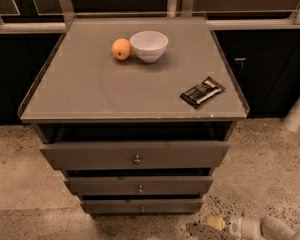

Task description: Close bottom drawer

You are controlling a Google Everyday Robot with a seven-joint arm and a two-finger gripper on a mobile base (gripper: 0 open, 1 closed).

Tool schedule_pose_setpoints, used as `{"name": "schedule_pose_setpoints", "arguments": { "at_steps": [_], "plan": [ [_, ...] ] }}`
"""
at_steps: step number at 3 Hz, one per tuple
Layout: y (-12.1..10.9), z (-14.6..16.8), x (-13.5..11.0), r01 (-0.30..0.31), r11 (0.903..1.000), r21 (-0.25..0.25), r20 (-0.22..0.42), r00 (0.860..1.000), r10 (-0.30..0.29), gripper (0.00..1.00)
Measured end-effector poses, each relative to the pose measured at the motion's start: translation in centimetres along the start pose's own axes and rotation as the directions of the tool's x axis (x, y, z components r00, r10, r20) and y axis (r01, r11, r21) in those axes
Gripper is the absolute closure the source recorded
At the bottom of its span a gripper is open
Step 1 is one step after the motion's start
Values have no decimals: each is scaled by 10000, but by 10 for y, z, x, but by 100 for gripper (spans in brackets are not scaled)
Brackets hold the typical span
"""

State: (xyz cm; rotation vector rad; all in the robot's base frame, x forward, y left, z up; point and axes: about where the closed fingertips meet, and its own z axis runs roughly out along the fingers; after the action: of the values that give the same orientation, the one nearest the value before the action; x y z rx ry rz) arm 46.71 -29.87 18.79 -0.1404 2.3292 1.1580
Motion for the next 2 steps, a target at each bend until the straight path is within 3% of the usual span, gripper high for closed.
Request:
{"name": "schedule_pose_setpoints", "arguments": {
  "at_steps": [1, 2],
  "plan": [
    [18, 2, 25, -390, 9990, -216, -295, 9988, 383, 82],
    [19, 3, 25, -398, 9989, -237, -311, 9988, 390, 58]
  ]
}}
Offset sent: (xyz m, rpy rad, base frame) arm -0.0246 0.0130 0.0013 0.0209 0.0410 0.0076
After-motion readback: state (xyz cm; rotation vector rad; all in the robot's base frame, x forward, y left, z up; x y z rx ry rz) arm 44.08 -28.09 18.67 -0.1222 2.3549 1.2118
